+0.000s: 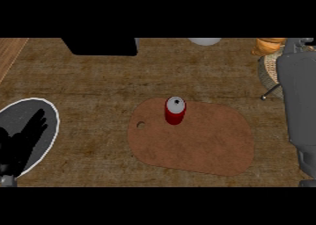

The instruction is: Pick the croissant from the cutting board and place it in the tiered basket

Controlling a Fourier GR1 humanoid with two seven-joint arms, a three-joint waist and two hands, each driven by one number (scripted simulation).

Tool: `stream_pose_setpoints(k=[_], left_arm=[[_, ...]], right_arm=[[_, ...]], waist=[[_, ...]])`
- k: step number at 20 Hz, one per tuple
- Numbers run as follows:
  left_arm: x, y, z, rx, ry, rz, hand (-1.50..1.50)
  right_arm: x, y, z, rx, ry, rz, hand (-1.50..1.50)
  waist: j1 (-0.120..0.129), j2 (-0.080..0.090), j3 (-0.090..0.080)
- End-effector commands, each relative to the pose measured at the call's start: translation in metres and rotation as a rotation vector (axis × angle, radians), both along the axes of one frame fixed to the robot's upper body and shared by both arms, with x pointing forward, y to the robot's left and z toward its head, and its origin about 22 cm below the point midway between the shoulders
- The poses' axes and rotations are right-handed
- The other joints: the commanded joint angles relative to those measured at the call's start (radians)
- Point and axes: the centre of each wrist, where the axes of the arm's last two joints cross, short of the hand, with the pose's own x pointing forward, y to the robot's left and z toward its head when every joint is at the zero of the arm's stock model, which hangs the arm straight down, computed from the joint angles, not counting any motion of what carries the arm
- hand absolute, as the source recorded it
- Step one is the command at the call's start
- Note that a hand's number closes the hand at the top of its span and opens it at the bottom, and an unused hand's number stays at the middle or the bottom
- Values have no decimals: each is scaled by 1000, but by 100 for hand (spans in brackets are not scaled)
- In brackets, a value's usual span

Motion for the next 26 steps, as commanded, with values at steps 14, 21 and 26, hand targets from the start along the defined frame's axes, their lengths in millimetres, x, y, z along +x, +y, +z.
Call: stream_pose_setpoints(k=[14,21,26], left_arm=[[1,-4,-6,1,-16,-7,0],[14,-10,4,14,-3,-1,0],[20,-13,10,11,-4,-10,0]], right_arm=[[36,-102,12,-611,172,-123,150],[37,-130,54,-737,210,-72,150],[42,-123,64,-813,285,-53,150]], waist=[[12,6,-2],[15,5,0],[13,3,-1]])
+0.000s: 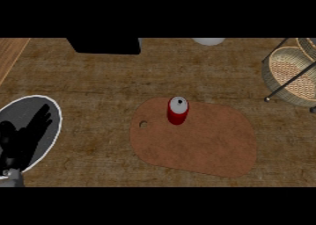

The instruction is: Pick the croissant from the cutting board and place it in the tiered basket

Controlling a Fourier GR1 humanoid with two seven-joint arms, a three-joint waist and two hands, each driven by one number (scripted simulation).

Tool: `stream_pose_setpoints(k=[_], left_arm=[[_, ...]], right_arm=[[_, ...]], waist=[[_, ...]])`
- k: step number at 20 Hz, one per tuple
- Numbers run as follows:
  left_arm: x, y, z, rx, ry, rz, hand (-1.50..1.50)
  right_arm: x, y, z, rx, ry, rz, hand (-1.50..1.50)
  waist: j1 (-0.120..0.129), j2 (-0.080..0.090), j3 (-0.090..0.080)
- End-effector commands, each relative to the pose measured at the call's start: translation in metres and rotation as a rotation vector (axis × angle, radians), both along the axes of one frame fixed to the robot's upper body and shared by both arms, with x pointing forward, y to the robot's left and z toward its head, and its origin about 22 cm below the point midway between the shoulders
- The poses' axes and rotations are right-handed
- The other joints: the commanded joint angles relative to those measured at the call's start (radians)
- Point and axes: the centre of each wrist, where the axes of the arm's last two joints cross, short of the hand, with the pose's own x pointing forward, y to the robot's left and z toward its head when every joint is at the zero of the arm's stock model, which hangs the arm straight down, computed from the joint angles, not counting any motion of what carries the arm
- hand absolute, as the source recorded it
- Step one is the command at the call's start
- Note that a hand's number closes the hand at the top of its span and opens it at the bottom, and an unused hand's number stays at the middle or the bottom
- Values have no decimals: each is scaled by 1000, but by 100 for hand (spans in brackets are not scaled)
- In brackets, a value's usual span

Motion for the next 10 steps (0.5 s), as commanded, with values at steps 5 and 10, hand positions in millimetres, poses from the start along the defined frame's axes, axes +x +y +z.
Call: stream_pose_setpoints(k=[5,10], left_arm=[[-13,6,-7,-12,15,0,0],[2,4,3,3,-5,-10,0]], right_arm=[[8,2,-7,6,137,-32,150],[2,-26,-38,147,400,-231,-150]], waist=[[5,1,0],[2,7,0]])
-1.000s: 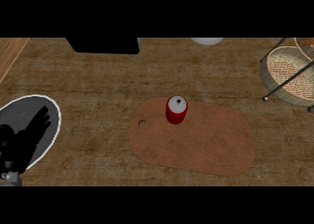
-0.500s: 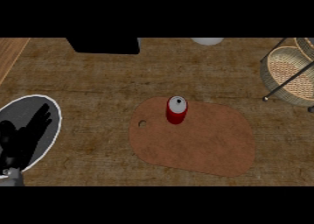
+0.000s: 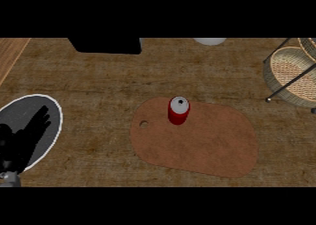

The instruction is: Pick the croissant from the cutting board and place it in the tiered basket

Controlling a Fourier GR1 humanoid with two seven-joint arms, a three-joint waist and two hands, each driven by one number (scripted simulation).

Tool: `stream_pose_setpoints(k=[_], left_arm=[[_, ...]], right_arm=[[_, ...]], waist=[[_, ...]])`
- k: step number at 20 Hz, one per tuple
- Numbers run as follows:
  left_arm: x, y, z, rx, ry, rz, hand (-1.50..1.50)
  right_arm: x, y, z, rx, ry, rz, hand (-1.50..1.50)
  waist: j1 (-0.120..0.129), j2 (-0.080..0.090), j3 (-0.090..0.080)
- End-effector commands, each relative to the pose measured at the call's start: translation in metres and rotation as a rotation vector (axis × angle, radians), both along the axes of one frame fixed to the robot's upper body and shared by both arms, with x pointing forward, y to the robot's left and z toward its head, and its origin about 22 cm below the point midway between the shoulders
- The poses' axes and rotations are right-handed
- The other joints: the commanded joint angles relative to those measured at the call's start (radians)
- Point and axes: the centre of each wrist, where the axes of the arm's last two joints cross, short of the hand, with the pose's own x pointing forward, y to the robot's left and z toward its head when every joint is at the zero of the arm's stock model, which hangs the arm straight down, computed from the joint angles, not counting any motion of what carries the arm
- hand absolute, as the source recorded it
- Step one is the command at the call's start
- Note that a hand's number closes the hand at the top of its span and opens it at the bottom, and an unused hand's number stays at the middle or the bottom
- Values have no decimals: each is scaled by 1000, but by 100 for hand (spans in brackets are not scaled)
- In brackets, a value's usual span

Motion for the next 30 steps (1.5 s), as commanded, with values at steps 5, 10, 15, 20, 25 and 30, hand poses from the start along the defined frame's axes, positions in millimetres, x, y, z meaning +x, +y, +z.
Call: stream_pose_setpoints(k=[5,10,15,20,25,30], left_arm=[[11,-11,2,0,2,5,0],[-9,-1,-10,14,5,5,0],[-3,-6,4,0,12,-5,0],[0,5,-7,5,10,12,0],[-16,12,-14,-1,26,51,0],[-25,5,-16,11,35,87,0]], right_arm=[[-8,-26,-20,166,123,-246,-150],[-19,-47,-17,213,-7,-177,-150],[-15,-32,24,325,-275,-144,-150],[-35,-61,61,518,-355,-268,-150],[-68,-108,74,771,-438,-310,-150],[-105,-156,57,971,-615,-205,-150]], waist=[[-1,5,2],[0,1,2],[-6,-7,2],[-31,-10,0],[-50,-20,0],[-75,-30,2]])
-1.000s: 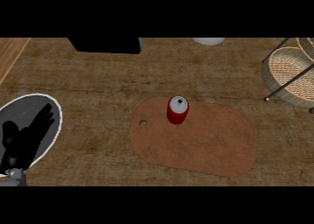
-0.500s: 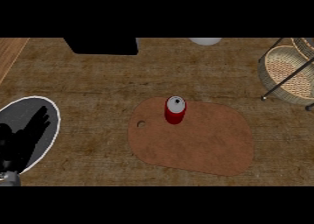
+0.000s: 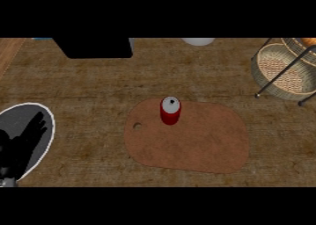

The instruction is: Pick the croissant from the cutting board and place it in the tiered basket

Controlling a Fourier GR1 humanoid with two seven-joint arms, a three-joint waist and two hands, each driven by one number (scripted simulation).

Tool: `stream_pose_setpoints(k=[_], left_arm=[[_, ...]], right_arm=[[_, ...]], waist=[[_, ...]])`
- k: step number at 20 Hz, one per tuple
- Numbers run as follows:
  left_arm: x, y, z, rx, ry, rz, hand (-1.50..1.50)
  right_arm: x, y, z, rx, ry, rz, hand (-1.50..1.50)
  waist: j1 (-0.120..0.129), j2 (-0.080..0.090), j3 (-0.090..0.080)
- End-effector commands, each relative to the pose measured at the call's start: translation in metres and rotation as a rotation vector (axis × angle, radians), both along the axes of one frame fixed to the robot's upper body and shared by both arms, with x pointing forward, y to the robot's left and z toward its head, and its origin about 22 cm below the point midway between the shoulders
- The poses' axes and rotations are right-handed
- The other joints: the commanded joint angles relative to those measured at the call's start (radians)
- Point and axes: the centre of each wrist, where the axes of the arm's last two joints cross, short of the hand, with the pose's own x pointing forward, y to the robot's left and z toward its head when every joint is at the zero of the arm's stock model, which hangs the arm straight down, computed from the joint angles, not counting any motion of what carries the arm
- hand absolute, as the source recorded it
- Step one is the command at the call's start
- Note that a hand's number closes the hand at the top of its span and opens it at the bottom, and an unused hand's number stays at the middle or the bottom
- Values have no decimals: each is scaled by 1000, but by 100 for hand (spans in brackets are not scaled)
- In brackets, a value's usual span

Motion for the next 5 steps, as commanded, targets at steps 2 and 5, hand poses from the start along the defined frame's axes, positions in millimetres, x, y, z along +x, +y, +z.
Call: stream_pose_setpoints(k=[2,5], left_arm=[[-17,2,-10,0,14,8,0],[-16,16,-1,11,12,21,0]], right_arm=[[-56,-59,-5,156,-191,50,-150],[-77,-80,-27,187,-177,127,-150]], waist=[[-28,-9,1],[-28,-9,-1]])
